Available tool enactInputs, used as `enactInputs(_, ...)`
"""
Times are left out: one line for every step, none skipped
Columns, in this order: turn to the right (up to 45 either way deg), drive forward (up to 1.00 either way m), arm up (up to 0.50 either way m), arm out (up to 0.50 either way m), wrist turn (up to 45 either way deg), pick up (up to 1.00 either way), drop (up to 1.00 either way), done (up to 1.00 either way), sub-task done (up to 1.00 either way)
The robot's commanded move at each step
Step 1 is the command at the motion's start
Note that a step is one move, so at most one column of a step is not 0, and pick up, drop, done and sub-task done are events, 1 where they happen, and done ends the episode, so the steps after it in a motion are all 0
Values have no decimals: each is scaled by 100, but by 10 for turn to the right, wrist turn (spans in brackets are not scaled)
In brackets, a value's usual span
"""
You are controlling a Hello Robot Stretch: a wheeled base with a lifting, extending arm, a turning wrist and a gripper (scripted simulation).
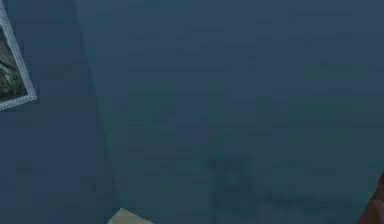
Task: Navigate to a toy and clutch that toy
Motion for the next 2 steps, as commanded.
enactInputs(0, 0, 0, 0, 450, 0, 0, 0, 0)
enactInputs(0, 0, 0, 0, 450, 0, 0, 0, 0)
